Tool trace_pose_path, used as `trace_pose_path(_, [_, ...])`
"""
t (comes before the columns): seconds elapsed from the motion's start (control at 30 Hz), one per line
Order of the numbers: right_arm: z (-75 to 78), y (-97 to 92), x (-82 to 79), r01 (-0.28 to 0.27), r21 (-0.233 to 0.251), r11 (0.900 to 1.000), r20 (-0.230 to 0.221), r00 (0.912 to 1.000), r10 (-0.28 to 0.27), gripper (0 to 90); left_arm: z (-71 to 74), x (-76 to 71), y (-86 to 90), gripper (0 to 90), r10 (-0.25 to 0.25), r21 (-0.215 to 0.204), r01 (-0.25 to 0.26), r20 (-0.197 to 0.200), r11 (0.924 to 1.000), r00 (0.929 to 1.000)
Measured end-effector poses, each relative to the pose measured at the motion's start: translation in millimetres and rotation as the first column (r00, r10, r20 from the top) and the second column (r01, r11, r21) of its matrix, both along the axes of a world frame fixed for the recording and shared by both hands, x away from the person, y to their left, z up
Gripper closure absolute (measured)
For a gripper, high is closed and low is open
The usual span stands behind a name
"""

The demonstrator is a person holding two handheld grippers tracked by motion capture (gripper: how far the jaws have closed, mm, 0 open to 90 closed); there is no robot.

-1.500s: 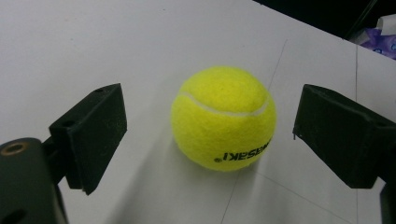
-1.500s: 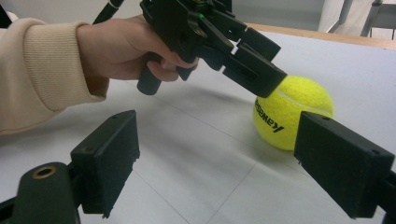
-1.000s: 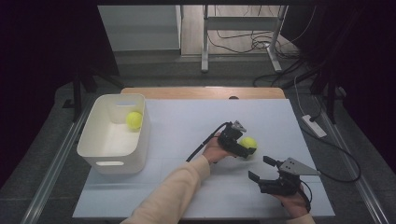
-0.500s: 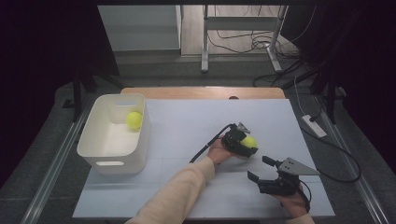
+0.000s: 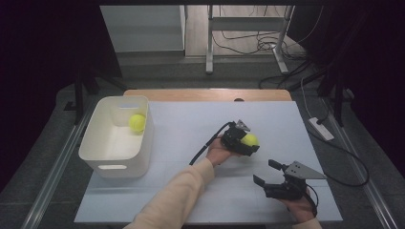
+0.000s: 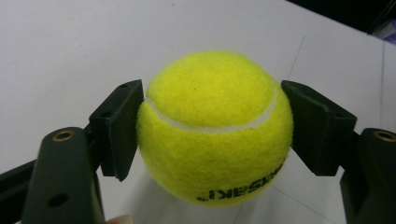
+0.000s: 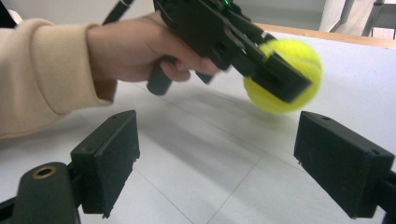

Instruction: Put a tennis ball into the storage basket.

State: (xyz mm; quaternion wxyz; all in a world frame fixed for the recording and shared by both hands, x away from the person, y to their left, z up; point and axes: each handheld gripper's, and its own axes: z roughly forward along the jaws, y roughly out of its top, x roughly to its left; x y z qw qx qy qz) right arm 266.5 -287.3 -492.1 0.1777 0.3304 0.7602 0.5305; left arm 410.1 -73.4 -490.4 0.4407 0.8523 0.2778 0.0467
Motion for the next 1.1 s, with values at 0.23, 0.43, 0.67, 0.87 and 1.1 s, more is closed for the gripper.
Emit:
trace_pose_path(0.23, [-1.3,-0.4,1.2,0.008,-0.003,1.0000,-0.001,1.0000,-0.008,14.0,29.5,-9.2,23.3,26.4,0.017,-0.034,-0.016,0.043,0.9993,0.9989])
trace_pose_path(0.43, [-1.7,0.1,1.9,0.013,-0.004,0.9999,-0.003,0.9999,-0.013,14.0,40.8,-13.2,33.0,26.3,0.023,-0.045,-0.021,0.052,0.9987,0.9984])
trace_pose_path(0.67, [-2.7,-0.3,2.5,0.017,-0.009,0.9998,-0.009,0.9998,-0.018,14.1,46.8,-16.8,38.0,26.3,0.021,-0.045,-0.019,0.062,0.9988,0.9978])
trace_pose_path(0.87, [-2.7,-1.2,1.9,0.023,-0.007,0.9997,-0.014,0.9996,-0.023,14.1,52.1,-20.5,43.7,26.3,0.026,-0.067,-0.022,0.059,0.9975,0.9979])
trace_pose_path(1.1, [-2.9,-1.8,2.5,0.021,-0.013,0.9997,-0.016,0.9997,-0.021,14.1,59.6,-25.7,55.1,26.3,0.033,-0.082,-0.028,0.064,0.9963,0.9974])
